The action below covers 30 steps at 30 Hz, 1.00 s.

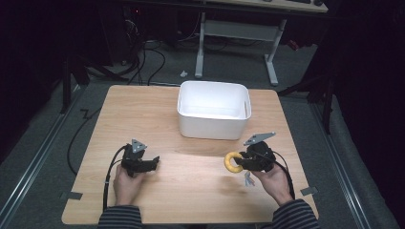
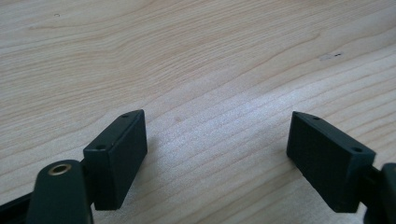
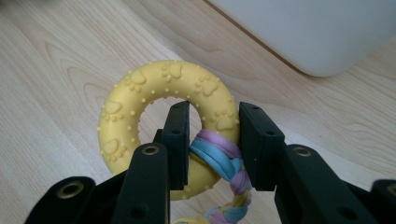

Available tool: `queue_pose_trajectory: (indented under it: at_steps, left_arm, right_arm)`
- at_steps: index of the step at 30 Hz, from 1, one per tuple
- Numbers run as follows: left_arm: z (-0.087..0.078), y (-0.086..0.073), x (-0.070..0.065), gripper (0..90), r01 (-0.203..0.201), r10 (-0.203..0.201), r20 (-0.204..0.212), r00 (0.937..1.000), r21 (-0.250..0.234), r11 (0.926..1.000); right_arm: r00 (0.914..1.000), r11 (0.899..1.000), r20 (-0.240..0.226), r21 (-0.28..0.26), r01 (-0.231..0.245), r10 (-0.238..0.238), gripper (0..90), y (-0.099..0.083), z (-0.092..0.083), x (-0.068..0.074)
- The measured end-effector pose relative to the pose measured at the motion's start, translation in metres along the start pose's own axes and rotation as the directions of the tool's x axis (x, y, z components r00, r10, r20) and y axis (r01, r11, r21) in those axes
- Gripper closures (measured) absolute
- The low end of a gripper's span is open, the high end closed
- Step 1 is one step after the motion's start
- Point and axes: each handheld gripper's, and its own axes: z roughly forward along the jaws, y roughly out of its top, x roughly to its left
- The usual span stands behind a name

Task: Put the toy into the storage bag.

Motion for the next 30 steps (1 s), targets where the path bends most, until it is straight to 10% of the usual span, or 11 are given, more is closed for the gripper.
queue_pose_trajectory:
  at_steps: [30]
  left_arm:
    - [0.0,0.0,0.0,21.1,0.0,0.0,-0.001,1.0,-0.002,1.0]
  right_arm:
    - [0.9962,0.989,-0.005,-0.123,-0.086,0.086,66.3,0.042,-0.069,-0.047]
